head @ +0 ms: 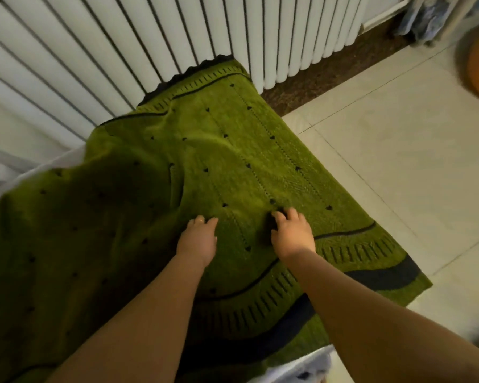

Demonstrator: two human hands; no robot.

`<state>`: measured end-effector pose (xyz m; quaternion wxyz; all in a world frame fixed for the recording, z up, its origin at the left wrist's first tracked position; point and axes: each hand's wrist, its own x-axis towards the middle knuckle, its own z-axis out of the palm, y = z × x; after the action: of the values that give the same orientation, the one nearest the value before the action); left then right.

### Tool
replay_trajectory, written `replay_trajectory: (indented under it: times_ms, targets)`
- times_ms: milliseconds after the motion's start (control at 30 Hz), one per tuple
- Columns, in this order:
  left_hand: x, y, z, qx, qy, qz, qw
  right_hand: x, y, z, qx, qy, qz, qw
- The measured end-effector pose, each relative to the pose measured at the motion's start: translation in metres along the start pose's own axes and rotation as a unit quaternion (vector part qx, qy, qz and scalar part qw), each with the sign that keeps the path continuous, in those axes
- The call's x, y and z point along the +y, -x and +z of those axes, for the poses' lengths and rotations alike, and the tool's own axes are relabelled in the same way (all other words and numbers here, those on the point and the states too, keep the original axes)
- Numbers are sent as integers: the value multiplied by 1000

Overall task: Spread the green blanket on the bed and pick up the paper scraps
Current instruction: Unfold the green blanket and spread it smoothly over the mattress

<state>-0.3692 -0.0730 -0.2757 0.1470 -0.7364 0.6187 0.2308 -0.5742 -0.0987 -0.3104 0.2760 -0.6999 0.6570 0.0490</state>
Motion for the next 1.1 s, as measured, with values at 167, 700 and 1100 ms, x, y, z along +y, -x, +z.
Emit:
replay_trajectory:
  times_ms: [167,700,1100]
  targets:
    - [-73,55,14,67,73,-76,992,-61,39,32,-27,-62,-96,993]
    - [-303,213,114,-15,94,-281,955,-236,164,154,-277,-41,-179,943]
    - [-360,270,166,80,206,-316,923,-304,241,254,-193,137,-371,898]
